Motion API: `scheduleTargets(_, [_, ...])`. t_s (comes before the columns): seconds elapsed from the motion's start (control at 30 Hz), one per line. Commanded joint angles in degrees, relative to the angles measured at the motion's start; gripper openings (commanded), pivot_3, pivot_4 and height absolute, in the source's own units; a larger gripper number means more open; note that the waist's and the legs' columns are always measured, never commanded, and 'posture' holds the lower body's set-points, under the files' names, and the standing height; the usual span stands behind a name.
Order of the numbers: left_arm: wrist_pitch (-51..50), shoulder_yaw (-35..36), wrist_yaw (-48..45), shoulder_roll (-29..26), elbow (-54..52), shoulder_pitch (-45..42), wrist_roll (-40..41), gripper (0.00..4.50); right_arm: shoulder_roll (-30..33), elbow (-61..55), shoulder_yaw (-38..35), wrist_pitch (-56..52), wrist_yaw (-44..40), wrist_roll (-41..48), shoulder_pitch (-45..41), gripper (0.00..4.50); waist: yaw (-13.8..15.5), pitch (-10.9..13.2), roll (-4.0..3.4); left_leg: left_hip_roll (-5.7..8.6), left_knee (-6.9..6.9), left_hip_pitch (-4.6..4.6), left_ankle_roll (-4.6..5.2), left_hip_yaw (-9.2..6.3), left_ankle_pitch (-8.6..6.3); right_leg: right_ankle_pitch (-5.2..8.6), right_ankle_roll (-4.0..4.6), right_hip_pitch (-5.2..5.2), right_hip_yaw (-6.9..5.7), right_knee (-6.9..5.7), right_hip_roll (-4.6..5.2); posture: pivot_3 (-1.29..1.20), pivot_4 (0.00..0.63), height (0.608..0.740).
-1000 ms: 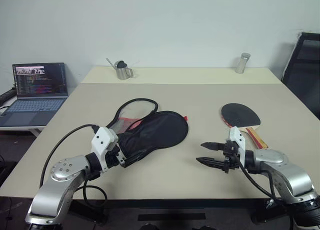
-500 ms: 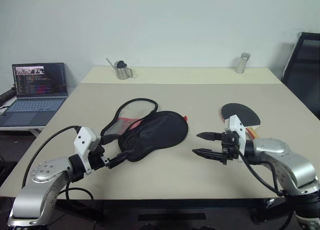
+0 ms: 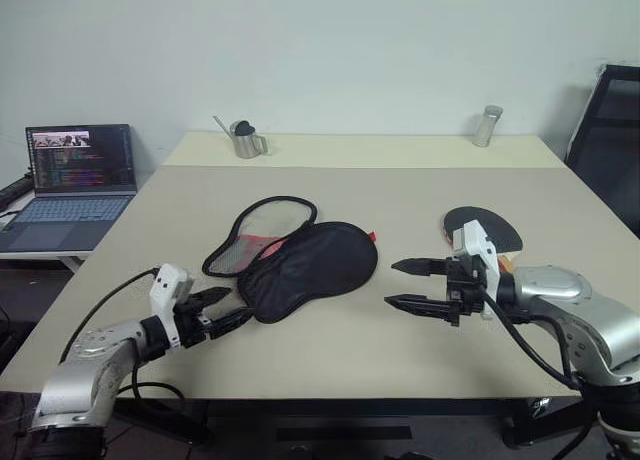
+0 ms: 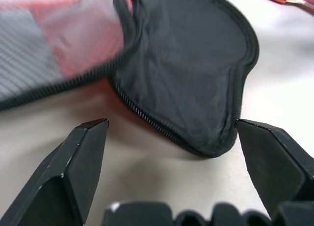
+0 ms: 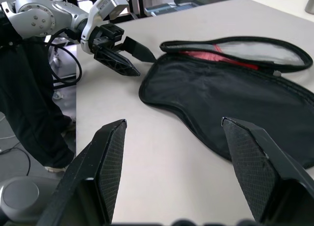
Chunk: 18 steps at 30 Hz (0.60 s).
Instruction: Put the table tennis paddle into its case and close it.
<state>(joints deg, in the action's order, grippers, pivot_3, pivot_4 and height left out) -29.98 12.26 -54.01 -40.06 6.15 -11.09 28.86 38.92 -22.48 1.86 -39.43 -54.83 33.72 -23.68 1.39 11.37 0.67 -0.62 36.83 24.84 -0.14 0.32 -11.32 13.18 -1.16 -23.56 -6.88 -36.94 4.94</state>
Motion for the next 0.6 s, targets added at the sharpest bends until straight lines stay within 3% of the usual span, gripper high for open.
scheduleTargets(0.03, [-1.01,-1.8,-0.08,0.65,2.57,-3.2,-0.71,4.5,0.02,-2.0,-0.57,2.16,0.32,-0.36,0.42,3.36,0.02,0.0,0.0,0.0,0.01,0.0,0.0,-0.01,0.0,0.0,0.0,0.0,-0.01,-0.01,0.0,0.0,0.15,0.74])
scheduleTargets(0.27, [-5.65,-5.55,-0.75,1.04,2.22,-5.9,-1.11,4.5,-0.04,-2.05,-0.85,3.36,0.6,-0.95,1.52,3.36,0.02,0.0,0.01,0.0,0.03,-0.01,0.0,0.0,0.0,-0.01,-0.01,0.02,-0.01,-0.03,0.0,0.0,0.15,0.74])
scheduleTargets(0.53, [-20.01,-5.03,1.11,2.54,-5.73,-5.9,5.49,4.5,-0.2,-3.04,-1.57,3.01,2.42,-0.12,2.04,3.36,0.01,-0.01,0.01,0.04,0.04,-0.01,0.0,-0.01,0.0,-0.01,-0.01,0.05,0.03,-0.03,0.02,0.0,0.15,0.74])
scheduleTargets(0.6, [-21.82,-4.11,2.67,3.37,-5.71,-6.39,6.15,4.13,-0.15,-3.28,-1.69,2.75,2.85,0.13,1.96,3.39,0.0,-0.01,0.01,0.03,0.04,-0.01,0.0,-0.02,0.0,-0.01,-0.01,0.05,0.04,-0.03,0.02,0.0,0.15,0.74])
